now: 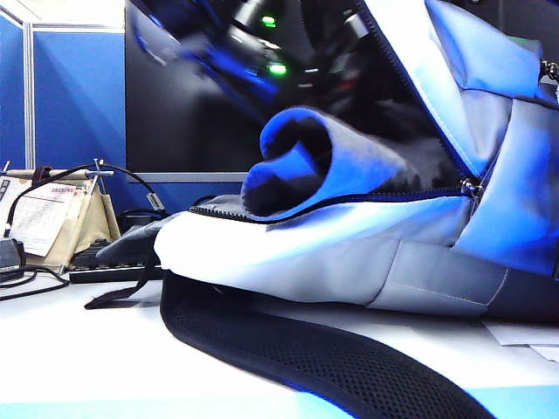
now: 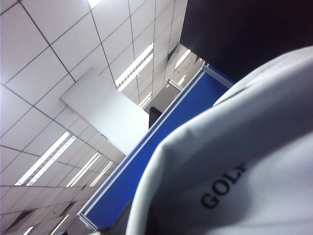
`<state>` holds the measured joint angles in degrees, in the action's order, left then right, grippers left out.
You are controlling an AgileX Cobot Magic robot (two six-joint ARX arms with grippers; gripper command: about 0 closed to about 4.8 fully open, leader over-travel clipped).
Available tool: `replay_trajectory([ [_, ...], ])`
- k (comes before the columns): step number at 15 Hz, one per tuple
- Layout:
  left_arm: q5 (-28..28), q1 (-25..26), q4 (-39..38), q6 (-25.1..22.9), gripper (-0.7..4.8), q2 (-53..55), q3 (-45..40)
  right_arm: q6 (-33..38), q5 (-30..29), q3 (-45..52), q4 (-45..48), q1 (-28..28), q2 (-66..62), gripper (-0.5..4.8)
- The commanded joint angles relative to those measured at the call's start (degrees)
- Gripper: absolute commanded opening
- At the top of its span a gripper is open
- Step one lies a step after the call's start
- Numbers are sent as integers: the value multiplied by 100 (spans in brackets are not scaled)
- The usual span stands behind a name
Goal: Put the gray clothes into the backpack.
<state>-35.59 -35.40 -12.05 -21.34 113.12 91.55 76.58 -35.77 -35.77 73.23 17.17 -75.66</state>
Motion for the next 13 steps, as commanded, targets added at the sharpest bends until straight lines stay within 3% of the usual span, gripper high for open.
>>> replay_trajectory([
  [1, 70, 260, -876, -496, 479, -315, 44, -7, 11, -81, 527, 26, 74, -6],
  [5, 55, 699, -1257, -588, 479, -1078, 44, -9, 249, -81, 527, 26, 74, -6],
  [8, 498, 820, -1506, -608, 479, -1517, 44, -162, 219, -81, 474, 31, 68, -6],
  [9, 973, 822, -1556, -634, 479, -1777, 46, -365, 83, -81, 13, 39, 66, -6],
  [11, 1366, 929, -1547, -688, 479, -2142, 46, -632, -114, -81, -758, 68, 66, -6],
  [12, 1351, 1023, -1495, -640, 287, -2481, 46, -1095, -238, -81, -1318, 205, 61, 29],
  [13, 1355, 1027, -1443, -634, 104, -2723, 46, -1147, -177, -81, -1384, 208, 61, 371],
])
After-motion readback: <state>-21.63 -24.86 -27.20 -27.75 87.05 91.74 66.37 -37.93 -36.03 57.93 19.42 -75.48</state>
